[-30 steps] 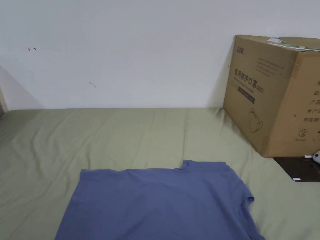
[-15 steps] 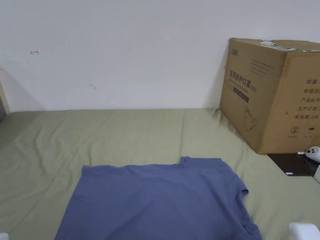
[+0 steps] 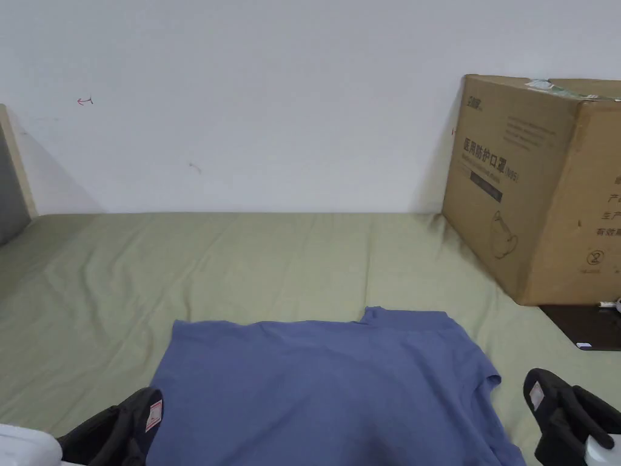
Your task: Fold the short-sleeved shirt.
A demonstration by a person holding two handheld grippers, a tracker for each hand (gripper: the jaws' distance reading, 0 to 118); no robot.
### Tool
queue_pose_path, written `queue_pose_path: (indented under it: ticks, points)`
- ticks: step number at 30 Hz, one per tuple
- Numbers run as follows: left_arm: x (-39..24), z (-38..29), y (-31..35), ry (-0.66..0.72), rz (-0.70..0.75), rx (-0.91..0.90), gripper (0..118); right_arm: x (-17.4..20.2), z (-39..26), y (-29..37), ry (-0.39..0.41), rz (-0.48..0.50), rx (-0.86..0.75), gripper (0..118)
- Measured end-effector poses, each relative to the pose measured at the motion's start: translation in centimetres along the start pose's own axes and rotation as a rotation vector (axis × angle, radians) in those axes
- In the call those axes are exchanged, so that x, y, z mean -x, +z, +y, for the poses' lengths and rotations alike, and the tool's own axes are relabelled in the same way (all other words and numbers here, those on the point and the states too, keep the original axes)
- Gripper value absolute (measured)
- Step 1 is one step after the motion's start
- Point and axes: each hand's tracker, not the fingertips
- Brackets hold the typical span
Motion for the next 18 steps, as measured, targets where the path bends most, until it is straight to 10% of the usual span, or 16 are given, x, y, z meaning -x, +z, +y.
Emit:
queue_pose_path:
  ticks: [3,8,11,12,14,18]
  points:
    - [2.4,1.3,-1.8,0.003,0.031,0.138,1,-0.9,0.7,0.0,-0.013,-0.015,0.026,2]
    - [10.5,-1.8,-8.6,0.275,-0.126,0.876,1,-1.4,0.6,0.0,0.011,0.013,0.082,2]
    - [12.1,-4.8,-9.8,0.164,-0.042,0.972,2,-0.5,0.2,-0.3,0.028,0.032,0.124,2]
    - [12.3,-5.5,-10.0,0.114,-0.031,0.999,27,-0.3,0.0,-0.4,0.027,0.038,0.136,2]
    - [13.0,-7.1,-10.6,0.068,-0.02,0.993,118,-0.6,-0.9,-1.0,0.015,0.055,0.164,2]
    - [13.6,-10.1,-11.5,0.035,-0.012,1.025,118,0.2,-1.3,-1.7,0.007,0.074,0.207,2]
